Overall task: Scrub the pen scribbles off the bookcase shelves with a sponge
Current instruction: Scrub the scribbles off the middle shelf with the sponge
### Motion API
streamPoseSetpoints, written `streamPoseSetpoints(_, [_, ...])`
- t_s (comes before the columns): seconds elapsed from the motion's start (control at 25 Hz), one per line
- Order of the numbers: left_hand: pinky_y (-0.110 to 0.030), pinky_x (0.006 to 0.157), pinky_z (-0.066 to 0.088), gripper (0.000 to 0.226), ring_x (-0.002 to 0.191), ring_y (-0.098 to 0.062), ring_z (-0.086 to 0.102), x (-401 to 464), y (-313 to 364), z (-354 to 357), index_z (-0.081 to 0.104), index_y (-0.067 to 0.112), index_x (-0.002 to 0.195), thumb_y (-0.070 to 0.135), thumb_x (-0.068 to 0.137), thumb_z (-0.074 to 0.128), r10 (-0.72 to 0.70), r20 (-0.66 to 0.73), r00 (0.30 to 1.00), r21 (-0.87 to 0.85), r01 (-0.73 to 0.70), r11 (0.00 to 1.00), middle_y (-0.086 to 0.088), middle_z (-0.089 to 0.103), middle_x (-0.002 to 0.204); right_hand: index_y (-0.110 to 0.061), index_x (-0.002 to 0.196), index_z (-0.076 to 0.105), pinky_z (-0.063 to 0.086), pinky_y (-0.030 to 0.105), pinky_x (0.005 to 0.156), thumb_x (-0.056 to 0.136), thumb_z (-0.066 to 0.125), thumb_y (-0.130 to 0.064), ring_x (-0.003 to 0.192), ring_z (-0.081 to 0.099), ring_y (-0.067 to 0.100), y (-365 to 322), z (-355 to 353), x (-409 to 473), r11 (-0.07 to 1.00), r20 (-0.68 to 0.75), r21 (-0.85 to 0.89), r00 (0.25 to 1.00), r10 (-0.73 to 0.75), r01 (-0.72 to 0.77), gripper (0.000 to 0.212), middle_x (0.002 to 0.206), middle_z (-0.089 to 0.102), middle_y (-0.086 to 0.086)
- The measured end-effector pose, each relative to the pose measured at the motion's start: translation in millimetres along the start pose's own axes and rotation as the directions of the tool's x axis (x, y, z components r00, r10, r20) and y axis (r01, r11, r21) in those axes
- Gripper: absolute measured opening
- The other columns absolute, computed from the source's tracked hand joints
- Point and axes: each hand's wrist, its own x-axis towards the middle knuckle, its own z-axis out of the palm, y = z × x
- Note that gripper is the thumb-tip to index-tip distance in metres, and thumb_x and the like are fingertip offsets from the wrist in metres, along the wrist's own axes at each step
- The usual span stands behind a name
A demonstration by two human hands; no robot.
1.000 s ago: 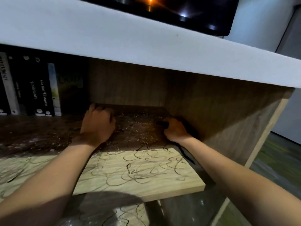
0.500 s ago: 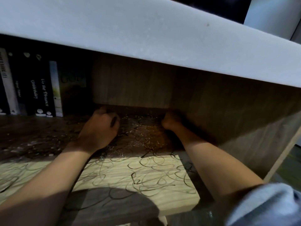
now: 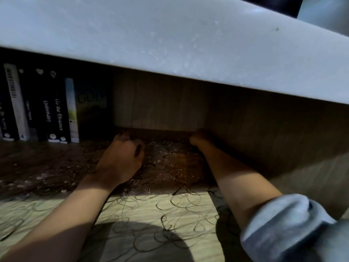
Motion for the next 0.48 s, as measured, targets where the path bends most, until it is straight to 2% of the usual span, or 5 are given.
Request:
streamPoseSetpoints(0.08, [-0.039, 0.099, 0.043, 0.025, 0.120, -0.028, 0.045, -0.5, 1.4, -0.2, 0.068, 0.020, 0.112, 0.025, 0.094, 0.052, -0.010, 0.002, 1.000, -0.003, 0.010, 1.000, -0.012, 0.055, 0.115, -0.008, 0.134, 0.049, 0.044, 0.037, 0.099, 0.097, 0.046, -0.023, 0.118, 0.052, 0.030, -15.5, 4.7, 0.1, 0.990, 0.103, 0.069, 0.986, -0.131, 0.125, 0.040, 0.136, 0.050, 0.014])
streamPoseSetpoints(0.16, [-0.039, 0.099, 0.043, 0.025, 0.119, -0.028, 0.044, -0.2, 2.0, -0.5, 0.068, 0.020, 0.112, 0.025, 0.095, 0.051, -0.015, -0.005, 1.000, -0.006, 0.015, 1.000, -0.012, 0.055, 0.114, -0.009, 0.131, 0.055, 0.046, 0.033, 0.097, 0.094, 0.044, -0.005, 0.113, 0.053, 0.022, -19.5, -6.1, -0.8, 0.941, 0.245, 0.291, 0.937, -0.249, 0.174, 0.039, 0.130, 0.054, 0.004])
streamPoseSetpoints(0.24, [-0.038, 0.098, 0.042, 0.025, 0.118, -0.029, 0.044, -0.4, 3.2, 0.2, 0.069, 0.017, 0.111, 0.025, 0.095, 0.051, -0.010, -0.014, 1.000, 0.004, 0.010, 1.000, -0.013, 0.055, 0.113, -0.008, 0.129, 0.058, 0.048, 0.030, 0.086, 0.091, 0.044, 0.004, 0.103, 0.056, 0.020, -11.4, -23.9, 8.1, 0.885, 0.213, 0.440, 0.939, -0.270, 0.154, 0.042, 0.122, 0.060, 0.003])
streamPoseSetpoints(0.36, [-0.036, 0.097, 0.041, 0.025, 0.118, -0.028, 0.044, -1.1, 3.8, 0.8, 0.068, 0.017, 0.111, 0.025, 0.095, 0.051, 0.000, -0.021, 1.000, 0.013, 0.001, 1.000, -0.013, 0.055, 0.112, -0.006, 0.136, 0.050, 0.042, 0.040, 0.103, 0.095, 0.057, -0.020, 0.121, 0.051, 0.032, 9.2, -31.0, 27.8, 0.931, -0.037, 0.314, 0.983, -0.182, 0.184, 0.044, 0.135, 0.052, 0.016])
streamPoseSetpoints(0.48, [-0.034, 0.097, 0.040, 0.024, 0.118, -0.027, 0.044, -1.1, 5.6, 1.8, 0.068, 0.020, 0.110, 0.025, 0.095, 0.050, 0.016, -0.024, 1.000, 0.009, -0.015, 1.000, -0.012, 0.055, 0.111, -0.002, 0.138, 0.045, 0.032, 0.041, 0.112, 0.098, 0.051, -0.018, 0.132, 0.041, 0.036, 14.9, -7.8, 29.7, 0.950, 0.057, 0.253, 0.978, -0.202, 0.182, 0.044, 0.142, 0.044, 0.019])
